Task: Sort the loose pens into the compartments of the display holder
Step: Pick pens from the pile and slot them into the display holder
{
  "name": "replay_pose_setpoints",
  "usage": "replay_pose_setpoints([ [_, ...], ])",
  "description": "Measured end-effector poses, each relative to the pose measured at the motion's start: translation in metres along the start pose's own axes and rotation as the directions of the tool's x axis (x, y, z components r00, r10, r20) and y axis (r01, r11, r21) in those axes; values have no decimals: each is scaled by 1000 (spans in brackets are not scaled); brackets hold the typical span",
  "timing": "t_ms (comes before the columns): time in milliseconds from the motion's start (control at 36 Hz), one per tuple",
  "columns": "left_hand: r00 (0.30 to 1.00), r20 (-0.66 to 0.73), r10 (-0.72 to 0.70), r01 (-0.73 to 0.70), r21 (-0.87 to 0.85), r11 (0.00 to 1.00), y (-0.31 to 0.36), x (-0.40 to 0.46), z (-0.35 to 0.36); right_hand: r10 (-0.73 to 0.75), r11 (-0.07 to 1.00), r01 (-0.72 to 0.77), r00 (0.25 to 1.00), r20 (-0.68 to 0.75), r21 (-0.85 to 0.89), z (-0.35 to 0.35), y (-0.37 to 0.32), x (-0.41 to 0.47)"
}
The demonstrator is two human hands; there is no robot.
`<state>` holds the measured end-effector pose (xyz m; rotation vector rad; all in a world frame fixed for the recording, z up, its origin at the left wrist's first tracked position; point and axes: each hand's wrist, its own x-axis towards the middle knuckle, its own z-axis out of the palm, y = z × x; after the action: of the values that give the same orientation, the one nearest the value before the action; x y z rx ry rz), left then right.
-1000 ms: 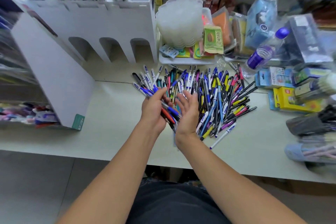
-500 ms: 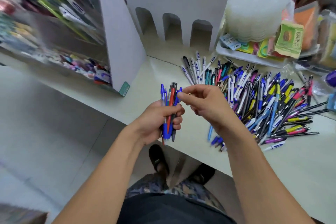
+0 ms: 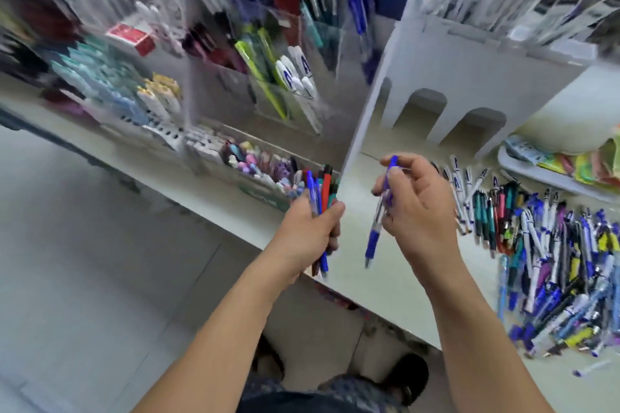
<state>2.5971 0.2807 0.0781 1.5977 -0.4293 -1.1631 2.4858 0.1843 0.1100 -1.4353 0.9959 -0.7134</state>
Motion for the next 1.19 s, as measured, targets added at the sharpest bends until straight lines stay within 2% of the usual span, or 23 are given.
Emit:
replay_pose_setpoints([
  [83,985,-18,170,-160,251,955,15,9,-48,-43,991,63,985,166,-119,51,-14,2],
  [111,978,-12,206,-191,333,924,19,9,-58,-35,989,60,983,180,-132,63,-17,3],
  [222,965,17,263,-222,588,778,38,13,-94,13,996,-7,997,76,-90,102,-31,10],
  [306,947,86,311,-290,650,703,53,19,-103,47,996,-42,997,54,-83,109,-42,17],
  [389,928,128,349,-344,654,674,64,29,-105,77,996,-75,996,51,-38,106,-52,24],
  [472,899,173,403,-404,682,609,75,35,-97,84,996,-84,996,-17,-3,102,-57,29],
  [583,885,181,430,-410,740,533,87,46,-90,135,990,-134,990,-28,35,96,-62,42],
  [694,900,80,428,-354,709,610,99,57,-91,192,976,-193,981,26,99,92,-70,60],
  [833,931,40,364,-325,547,772,110,70,-90,190,965,-200,979,75,170,91,-75,76],
  [917,935,113,337,-347,495,797,115,76,-88,160,970,-178,980,114,166,85,-79,81],
  [972,922,176,346,-386,496,778,116,83,-87,153,981,-166,979,131,96,85,-79,83],
  [1056,907,253,338,-419,445,792,123,93,-89,131,989,-135,989,64,66,88,-79,85],
  [1139,914,308,262,-352,285,892,136,103,-96,132,980,-124,991,-39,155,83,-83,86],
  [1194,927,340,158,-228,176,958,143,108,-103,146,972,-128,986,-78,198,80,-88,85],
])
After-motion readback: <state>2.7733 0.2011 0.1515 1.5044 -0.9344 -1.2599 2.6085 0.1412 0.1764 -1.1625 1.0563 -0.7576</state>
